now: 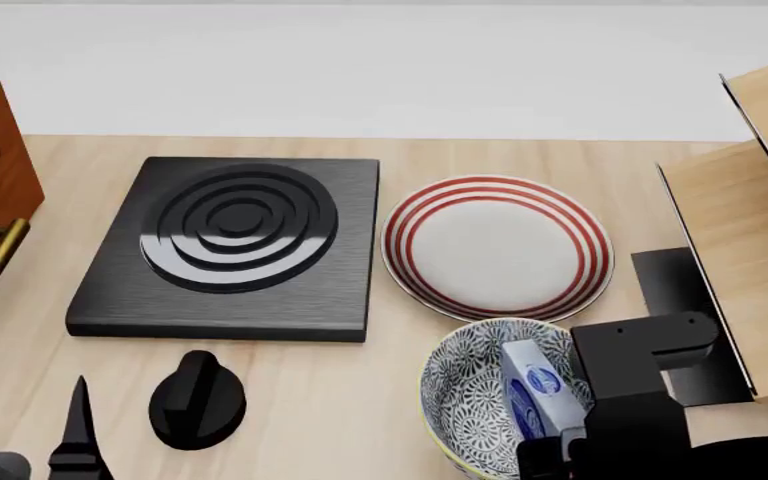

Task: Pick up the cream cheese and put it in the bowl.

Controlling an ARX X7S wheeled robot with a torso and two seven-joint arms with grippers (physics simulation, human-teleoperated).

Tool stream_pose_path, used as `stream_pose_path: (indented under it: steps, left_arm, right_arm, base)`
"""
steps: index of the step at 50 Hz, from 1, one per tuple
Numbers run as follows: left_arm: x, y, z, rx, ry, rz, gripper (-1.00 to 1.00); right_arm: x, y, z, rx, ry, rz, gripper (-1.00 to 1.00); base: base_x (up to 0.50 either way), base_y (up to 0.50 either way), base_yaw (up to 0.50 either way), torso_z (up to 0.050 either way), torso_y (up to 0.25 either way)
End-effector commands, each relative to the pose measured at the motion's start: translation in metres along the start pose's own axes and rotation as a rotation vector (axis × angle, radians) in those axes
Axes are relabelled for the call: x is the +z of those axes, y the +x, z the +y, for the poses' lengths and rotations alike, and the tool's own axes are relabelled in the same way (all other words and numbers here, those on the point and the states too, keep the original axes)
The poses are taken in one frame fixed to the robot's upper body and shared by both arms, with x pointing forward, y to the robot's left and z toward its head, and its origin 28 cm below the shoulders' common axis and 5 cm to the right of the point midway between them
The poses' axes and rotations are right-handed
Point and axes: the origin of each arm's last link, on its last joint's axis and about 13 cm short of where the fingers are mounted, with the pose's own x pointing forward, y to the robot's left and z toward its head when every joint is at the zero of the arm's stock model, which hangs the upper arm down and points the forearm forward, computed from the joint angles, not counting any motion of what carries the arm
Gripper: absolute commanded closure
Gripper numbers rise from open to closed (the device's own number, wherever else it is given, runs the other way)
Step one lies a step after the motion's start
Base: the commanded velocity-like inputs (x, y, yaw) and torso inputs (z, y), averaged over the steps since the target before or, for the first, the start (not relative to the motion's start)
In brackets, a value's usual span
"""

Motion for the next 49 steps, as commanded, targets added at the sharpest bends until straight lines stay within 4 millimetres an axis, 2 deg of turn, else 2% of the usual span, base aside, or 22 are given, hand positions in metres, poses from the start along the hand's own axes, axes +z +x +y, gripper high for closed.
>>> stream_pose_path:
  steps: [1, 13, 14, 33, 49]
  left_arm:
    - [0.000, 0.000, 0.001, 0.002, -0.001, 0.000, -1.00]
    - [-0.003, 0.000, 0.001, 0.004, 0.001, 0.007, -1.00]
    - [-0.003, 0.000, 0.001, 0.004, 0.002, 0.007, -1.00]
    - [-0.003, 0.000, 0.001, 0.006, 0.005, 0.007, -1.00]
    - [-0.001, -0.002, 0.001, 0.006, 0.006, -0.002, -1.00]
  right_arm:
    - [0.002, 0.000, 0.000, -0.011, -0.004, -0.008, 1.00]
    - [0.002, 0.001, -0.001, -0.026, -0.009, -0.009, 1.00]
    - [0.002, 0.000, -0.001, -0.024, -0.009, -0.010, -1.00]
    - [0.002, -0.005, 0.000, -0.035, -0.020, -0.022, -1.00]
    - [0.006, -0.023, 0.002, -0.045, -0.023, -0.068, -1.00]
  base:
    - [0.00, 0.00, 0.00, 0.000, 0.000]
    - [0.00, 0.00, 0.00, 0.000, 0.000]
    - [0.00, 0.00, 0.00, 0.000, 0.000]
    - [0.00, 0.00, 0.00, 0.000, 0.000]
    - [0.00, 0.00, 0.00, 0.000, 0.000]
